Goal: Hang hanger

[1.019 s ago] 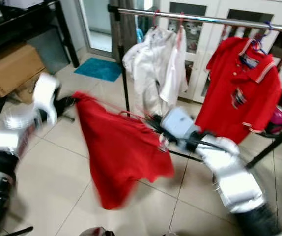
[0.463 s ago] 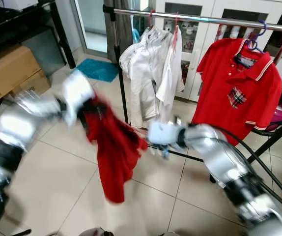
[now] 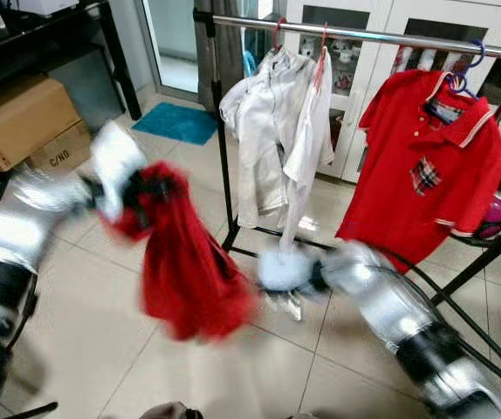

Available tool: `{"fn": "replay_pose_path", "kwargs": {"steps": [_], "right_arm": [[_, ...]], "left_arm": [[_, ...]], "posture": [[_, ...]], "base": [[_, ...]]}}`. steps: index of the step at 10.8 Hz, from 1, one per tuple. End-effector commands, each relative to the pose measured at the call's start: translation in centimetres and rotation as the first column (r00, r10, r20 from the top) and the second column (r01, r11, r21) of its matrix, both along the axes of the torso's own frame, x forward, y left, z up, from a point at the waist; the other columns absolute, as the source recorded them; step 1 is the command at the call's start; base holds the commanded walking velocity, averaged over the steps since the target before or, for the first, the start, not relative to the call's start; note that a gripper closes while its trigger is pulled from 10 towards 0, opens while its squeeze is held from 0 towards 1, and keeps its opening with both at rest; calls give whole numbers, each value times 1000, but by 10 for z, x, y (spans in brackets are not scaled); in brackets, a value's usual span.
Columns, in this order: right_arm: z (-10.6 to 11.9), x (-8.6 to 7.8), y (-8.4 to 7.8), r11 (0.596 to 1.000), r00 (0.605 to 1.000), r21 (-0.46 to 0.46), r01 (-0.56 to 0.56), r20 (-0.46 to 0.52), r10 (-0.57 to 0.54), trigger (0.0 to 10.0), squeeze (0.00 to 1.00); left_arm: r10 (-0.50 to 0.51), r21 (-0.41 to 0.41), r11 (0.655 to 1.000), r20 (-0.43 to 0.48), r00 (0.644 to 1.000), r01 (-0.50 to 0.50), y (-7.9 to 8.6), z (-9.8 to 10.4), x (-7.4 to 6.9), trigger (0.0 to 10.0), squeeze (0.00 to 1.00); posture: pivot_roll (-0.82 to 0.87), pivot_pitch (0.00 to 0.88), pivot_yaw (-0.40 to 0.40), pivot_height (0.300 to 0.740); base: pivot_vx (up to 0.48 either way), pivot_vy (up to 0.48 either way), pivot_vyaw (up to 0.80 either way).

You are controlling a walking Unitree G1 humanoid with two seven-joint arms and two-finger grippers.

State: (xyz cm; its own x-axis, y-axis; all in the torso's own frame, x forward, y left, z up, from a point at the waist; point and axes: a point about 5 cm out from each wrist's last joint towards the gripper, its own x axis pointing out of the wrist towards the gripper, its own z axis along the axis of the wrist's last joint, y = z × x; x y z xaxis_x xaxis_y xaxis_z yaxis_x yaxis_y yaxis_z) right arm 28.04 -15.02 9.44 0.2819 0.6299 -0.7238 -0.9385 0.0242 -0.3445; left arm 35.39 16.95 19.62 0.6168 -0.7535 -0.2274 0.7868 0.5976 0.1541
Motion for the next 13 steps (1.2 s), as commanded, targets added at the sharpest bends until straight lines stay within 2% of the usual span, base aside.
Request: {"fn": "replay_pose_path", "kwargs": {"steps": [1, 2, 3, 4, 5, 6, 7, 8, 9, 10, 11, 12, 13], "right_arm": [[-13, -10, -12, 997, 998, -78, -14, -69, 9, 0, 0], [-17, -18, -27, 996, 994, -83, 29, -102, -37, 0, 0], [-19, -24, -36, 996, 991, -74, 55, -122, -64, 0, 0], [-20, -32, -41, 996, 988, -67, 55, -142, -64, 0, 0], [-17, -36, -34, 998, 989, 4, 63, -134, -62, 0, 0], [-10, -33, -27, 993, 991, 77, 85, -109, -76, 0, 0], [14, -21, -11, 950, 986, 264, 166, -54, -158, 0, 0], [45, -9, 11, 872, 975, 440, 215, -47, -217, 0, 0], [52, -6, 19, 858, 974, 465, 217, -47, -221, 0, 0], [56, -2, 23, 852, 974, 477, 217, -42, -224, 0, 0], [65, 6, 27, 850, 972, 482, 211, -12, -234, 0, 0], [74, 15, 28, 860, 972, 472, 193, 30, -235, 0, 0], [85, 23, 30, 888, 975, 428, 167, 64, -214, 0, 0]], "left_arm": [[12, -77, 997, 120, 993, -3, 7, 39, 4, 0, 0], [73, -72, 995, 124, 990, -64, 22, 41, 5, 0, 0], [174, -74, 984, 160, 972, -164, 37, 46, 10, 0, 0], [351, -149, 934, 214, 912, -325, 55, 58, 18, 0, 0], [488, -171, 872, 246, 837, -458, 71, 61, 23, 0, 0], [474, -99, 880, 266, 840, -465, 72, 56, 23, 0, 0], [345, 40, 930, 248, 905, -365, 57, 33, 17, 0, 0], [107, 86, 988, 221, 969, -128, 11, 5, 2, 0, 0], [11, 81, 996, 253, 967, -33, -11, 2, -4, 0, 0], [-32, 80, 997, 269, 962, 11, -23, 2, -6, 0, 0], [-112, 118, 990, 282, 953, 81, -39, -3, -8, 0, 0], [-137, 211, 974, 263, 955, 81, -36, -13, -7, 0, 0], [-96, 302, 953, 258, 961, 14, -15, -21, -6, 0, 0]], "posture": [[-49, 0, 39, 740], [-48, 0, 37, 740], [-46, 0, 33, 740], [-44, 0, 30, 740], [-39, 0, 25, 740], [-37, 0, 25, 740], [-33, 0, 24, 740], [-34, 0, 22, 740], [-34, 0, 20, 740], [-32, 0, 18, 740], [-30, 0, 18, 740], [-35, 0, 19, 740], [-43, 0, 13, 740]], "base": [[0, 0, 0], [0, 0, 0], [0, 0, 0], [0, 0, 0], [0, 0, 0], [0, 0, 0], [0, 0, 0], [0, 0, 0], [0, 0, 0], [0, 0, 0], [0, 0, 0], [0, 0, 0], [0, 0, 0]]}}
